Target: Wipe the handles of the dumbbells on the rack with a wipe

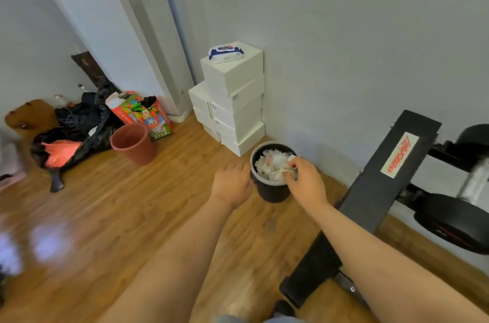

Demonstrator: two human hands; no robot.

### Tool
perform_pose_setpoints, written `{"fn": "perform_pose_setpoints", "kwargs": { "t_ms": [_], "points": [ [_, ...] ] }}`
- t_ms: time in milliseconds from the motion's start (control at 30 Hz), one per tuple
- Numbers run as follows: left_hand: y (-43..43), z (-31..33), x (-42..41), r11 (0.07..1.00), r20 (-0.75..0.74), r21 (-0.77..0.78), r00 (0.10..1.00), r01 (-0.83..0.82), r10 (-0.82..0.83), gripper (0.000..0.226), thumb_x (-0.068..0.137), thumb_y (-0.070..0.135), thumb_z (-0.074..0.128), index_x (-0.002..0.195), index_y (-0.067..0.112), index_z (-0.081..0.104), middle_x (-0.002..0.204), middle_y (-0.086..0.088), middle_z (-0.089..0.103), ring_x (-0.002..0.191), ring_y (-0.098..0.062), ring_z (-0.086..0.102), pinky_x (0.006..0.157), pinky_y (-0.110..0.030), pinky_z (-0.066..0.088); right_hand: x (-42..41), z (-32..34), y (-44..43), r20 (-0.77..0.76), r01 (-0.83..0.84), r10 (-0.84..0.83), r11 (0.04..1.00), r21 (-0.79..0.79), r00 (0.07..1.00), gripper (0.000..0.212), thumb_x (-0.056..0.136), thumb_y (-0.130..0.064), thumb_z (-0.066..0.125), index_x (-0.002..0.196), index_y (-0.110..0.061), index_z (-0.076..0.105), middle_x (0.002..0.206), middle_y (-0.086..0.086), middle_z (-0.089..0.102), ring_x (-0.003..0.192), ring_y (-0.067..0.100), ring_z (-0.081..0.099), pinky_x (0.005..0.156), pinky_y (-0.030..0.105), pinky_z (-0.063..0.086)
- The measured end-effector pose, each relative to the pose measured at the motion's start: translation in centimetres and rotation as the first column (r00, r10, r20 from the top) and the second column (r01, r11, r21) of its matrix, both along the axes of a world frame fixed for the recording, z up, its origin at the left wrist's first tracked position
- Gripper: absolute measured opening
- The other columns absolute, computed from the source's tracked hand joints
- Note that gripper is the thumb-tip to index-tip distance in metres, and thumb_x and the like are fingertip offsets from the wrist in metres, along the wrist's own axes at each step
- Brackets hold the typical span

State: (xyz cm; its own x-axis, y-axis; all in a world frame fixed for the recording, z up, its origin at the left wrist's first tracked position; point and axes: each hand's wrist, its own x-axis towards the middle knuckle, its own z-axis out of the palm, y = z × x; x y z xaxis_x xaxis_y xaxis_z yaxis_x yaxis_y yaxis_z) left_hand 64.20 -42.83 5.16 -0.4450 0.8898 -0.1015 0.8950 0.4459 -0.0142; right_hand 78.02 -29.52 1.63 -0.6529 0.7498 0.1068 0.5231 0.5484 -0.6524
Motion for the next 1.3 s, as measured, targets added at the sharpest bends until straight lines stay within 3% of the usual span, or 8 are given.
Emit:
{"fn": "perform_pose_setpoints", "kwargs": {
  "t_ms": [300,567,733,967,1067,1167,1300],
  "points": [
    [7.9,-3.2,-8.3,0.985,0.016,-0.056,0.987,0.161,-0.160,0.042,0.101,0.035,0.035,0.137,0.014,0.042,0.135,-0.005,0.052,0.119,-0.025,0.051,0.091,-0.036,0.039,-7.2,-3.3,4.7,0.137,0.104,-0.096,0.993,-0.055,0.986,0.012,0.092,-0.024,0.059,0.102,-0.019,0.054,0.102,-0.002,0.055,0.095,0.016,0.055,0.075,0.037,0.053],
    [16.3,-4.5,-19.1,0.931,-0.027,-0.080,0.933,0.355,-0.358,0.040,0.102,0.038,0.033,0.132,0.015,0.044,0.131,-0.004,0.054,0.117,-0.024,0.051,0.089,-0.034,0.038,-15.5,-5.8,10.9,0.172,0.311,-0.304,0.950,-0.015,0.937,0.021,0.089,-0.023,0.063,0.108,-0.014,0.062,0.110,0.003,0.061,0.106,0.023,0.055,0.085,0.035,0.046],
    [19.9,-6.2,-22.1,0.913,0.013,-0.117,0.920,0.390,-0.392,0.039,0.102,0.036,0.034,0.132,0.013,0.043,0.131,-0.007,0.053,0.117,-0.025,0.051,0.087,-0.034,0.038,-17.7,-8.6,13.9,0.172,0.430,-0.406,0.892,-0.138,0.897,0.015,0.091,-0.019,0.060,0.105,-0.015,0.060,0.109,0.002,0.055,0.099,0.022,0.055,0.071,0.030,0.041],
    [23.7,-13.9,-24.4,0.927,0.012,-0.136,0.936,0.350,-0.352,0.037,0.101,0.033,0.035,0.131,0.013,0.043,0.130,-0.005,0.053,0.117,-0.024,0.050,0.083,-0.033,0.039,-20.6,-17.7,18.0,0.219,0.418,-0.378,0.890,-0.182,0.900,0.020,0.090,-0.010,0.057,0.110,-0.011,0.058,0.116,0.006,0.054,0.100,0.025,0.055,0.075,0.033,0.046],
    [25.0,-17.6,-24.9,0.943,0.056,-0.119,0.950,0.311,-0.307,0.035,0.101,0.032,0.035,0.130,0.013,0.043,0.128,-0.005,0.053,0.116,-0.024,0.050,0.078,-0.032,0.039,-21.7,-21.6,19.0,0.261,0.401,-0.335,0.877,-0.265,0.905,0.038,0.092,-0.005,0.052,0.129,-0.012,0.051,0.132,0.008,0.049,0.115,0.027,0.051,0.089,0.033,0.044],
    [25.9,-19.6,-25.0,0.949,0.086,-0.107,0.953,0.297,-0.289,0.037,0.101,0.031,0.036,0.132,0.013,0.042,0.130,-0.005,0.053,0.117,-0.024,0.049,0.084,-0.033,0.040,-22.0,-23.8,19.7,0.358,0.351,-0.231,0.881,-0.318,0.905,0.063,0.091,-0.005,0.055,0.147,-0.021,0.033,0.149,0.005,0.037,0.136,0.027,0.035,0.105,0.038,0.041],
    [26.3,-19.8,-24.8,0.946,0.084,-0.116,0.952,0.301,-0.293,0.039,0.102,0.033,0.036,0.135,0.013,0.041,0.132,-0.004,0.052,0.119,-0.023,0.049,0.088,-0.033,0.039,-22.1,-22.9,20.6,0.416,0.310,-0.194,0.922,-0.233,0.889,0.062,0.093,-0.014,0.056,0.149,-0.022,0.030,0.150,0.003,0.038,0.138,0.023,0.033,0.107,0.038,0.039]
  ]
}}
